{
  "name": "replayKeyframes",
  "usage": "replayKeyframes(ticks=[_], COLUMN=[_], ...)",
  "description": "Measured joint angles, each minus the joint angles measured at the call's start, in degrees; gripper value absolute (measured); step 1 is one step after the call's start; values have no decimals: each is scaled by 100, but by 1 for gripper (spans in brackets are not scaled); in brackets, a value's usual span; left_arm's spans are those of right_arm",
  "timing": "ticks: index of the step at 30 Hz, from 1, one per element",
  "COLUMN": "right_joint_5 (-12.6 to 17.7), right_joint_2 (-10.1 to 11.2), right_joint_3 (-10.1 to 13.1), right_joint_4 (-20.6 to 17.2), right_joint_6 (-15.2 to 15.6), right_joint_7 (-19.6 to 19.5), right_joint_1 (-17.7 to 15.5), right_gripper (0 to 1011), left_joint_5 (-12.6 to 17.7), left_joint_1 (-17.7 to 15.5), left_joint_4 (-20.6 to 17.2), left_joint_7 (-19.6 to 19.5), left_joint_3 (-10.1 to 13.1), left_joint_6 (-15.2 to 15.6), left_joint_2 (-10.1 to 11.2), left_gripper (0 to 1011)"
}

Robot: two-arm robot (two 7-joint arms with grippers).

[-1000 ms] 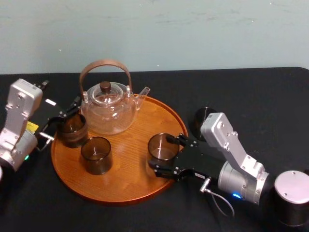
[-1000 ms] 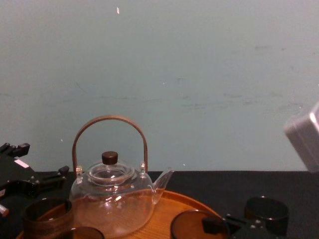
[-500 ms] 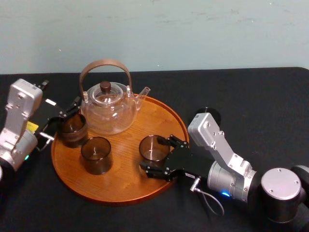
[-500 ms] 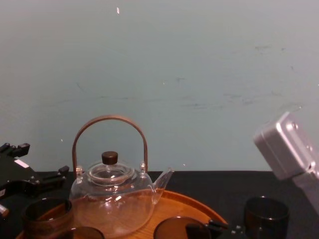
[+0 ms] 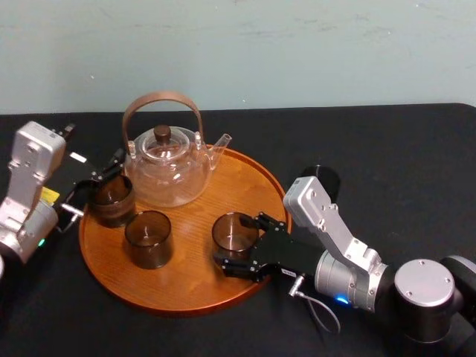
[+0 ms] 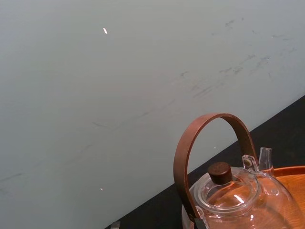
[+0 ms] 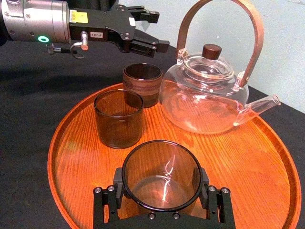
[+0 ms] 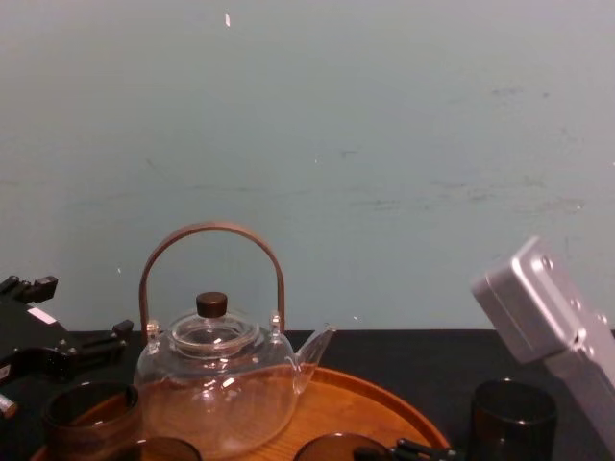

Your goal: Pick up the glass from the table and place it on the tray.

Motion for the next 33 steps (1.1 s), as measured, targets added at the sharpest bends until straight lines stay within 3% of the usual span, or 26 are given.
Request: replayKeyframes(ticks=[12,18,33], right_joint_5=[0,2,47], right_joint_2=[3,5,65], right_joint_3=[2,5,84], right_joint_4=[-7,-12,-175], right_joint_6=[0,-2,-120], right_joint_7=[-3,-3,-17], right_joint_1=[0,-1,-73], right_gripper=[908,1003,1003], left_joint_5=[0,0,0], left_joint_1=[0,0,0], left_joint_4=[0,0,0], left_joint_7=[0,0,0], left_joint_3=[0,0,0], left_joint_6=[0,0,0], left_joint_2=[0,0,0], left_gripper=[1001,1001,1001])
